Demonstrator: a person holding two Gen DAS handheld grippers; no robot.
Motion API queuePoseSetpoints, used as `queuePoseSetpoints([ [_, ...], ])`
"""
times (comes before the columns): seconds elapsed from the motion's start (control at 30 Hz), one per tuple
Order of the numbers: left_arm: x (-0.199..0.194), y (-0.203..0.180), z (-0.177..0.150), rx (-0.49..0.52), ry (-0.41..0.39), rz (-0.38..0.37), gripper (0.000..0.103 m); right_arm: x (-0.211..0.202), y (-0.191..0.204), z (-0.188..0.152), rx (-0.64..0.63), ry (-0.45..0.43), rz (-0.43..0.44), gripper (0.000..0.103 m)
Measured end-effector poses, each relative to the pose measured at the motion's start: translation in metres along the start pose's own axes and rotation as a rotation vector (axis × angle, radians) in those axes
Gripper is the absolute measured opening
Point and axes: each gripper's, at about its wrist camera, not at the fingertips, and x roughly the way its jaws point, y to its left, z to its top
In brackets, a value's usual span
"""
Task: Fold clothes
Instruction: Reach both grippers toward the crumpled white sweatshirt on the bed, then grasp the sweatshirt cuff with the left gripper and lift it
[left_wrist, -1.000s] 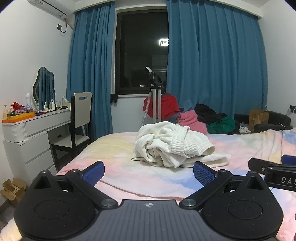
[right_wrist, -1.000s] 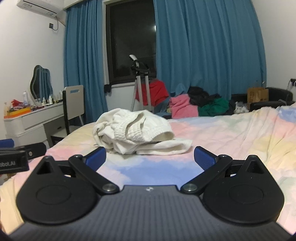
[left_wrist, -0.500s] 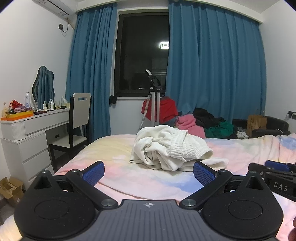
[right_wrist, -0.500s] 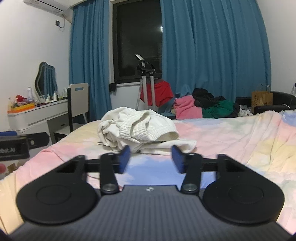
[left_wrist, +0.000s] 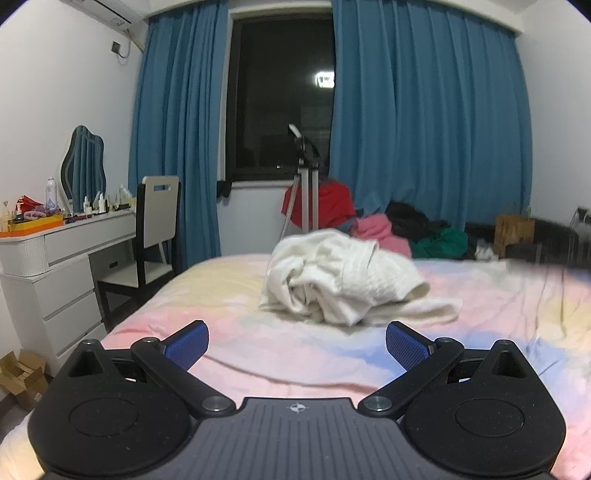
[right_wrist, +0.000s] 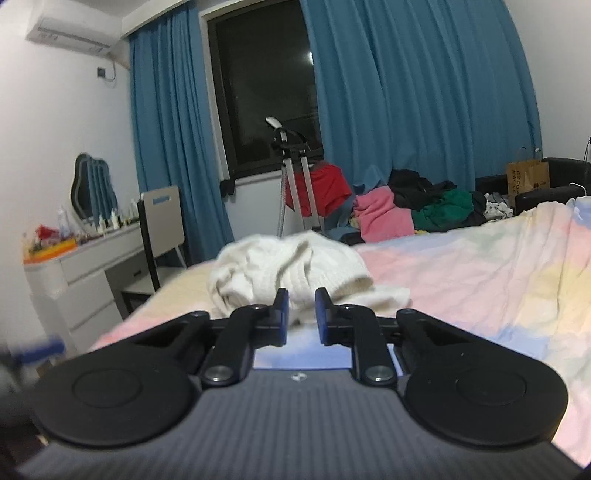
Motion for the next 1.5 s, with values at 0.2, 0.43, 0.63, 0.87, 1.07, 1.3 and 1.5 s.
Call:
queuePoseSetpoints([
  [0.2, 0.038, -0.009, -0.005, 0.018, 0.040, -0.018, 0.103, 0.018, -0.009, 0.035, -0.038, -0.021, -0.046, 0.019],
  [0.43, 0.109, -0.041, 0.002, 0.108, 0.051, -0.050, 0.102, 0.040, -0.052, -0.016, 0.021, 0.055, -0.105, 0.013],
  [0.63, 0.183, -0.089, 0.032, 0.254, -0.051, -0.028, 0.096, 0.068, -0.076, -0.027, 0.100, 0.069, -0.139, 0.012],
  [0.87, 0.297, -0.139, 0.079, 0.351, -0.010, 0.016, 0.087, 0.103, -0.096, -0.048, 0.178, 0.136, -0.148, 0.013],
  [1.07, 0.379, -0.159, 0.093, 0.364, 0.131, 0.138, 0.072, 0.138, -0.101, -0.067, 0.213, 0.207, -0.113, 0.013],
  [1.3, 0.368, -0.143, 0.112, 0.233, 0.046, 0.115, 0.038, 0.152, -0.102, -0.080, 0.235, 0.229, -0.099, 0.013],
  [1.5, 0.277, -0.083, 0.130, 0.027, -0.030, 0.077, 0.016, 0.144, -0.098, -0.078, 0.203, 0.190, -0.116, 0.013],
])
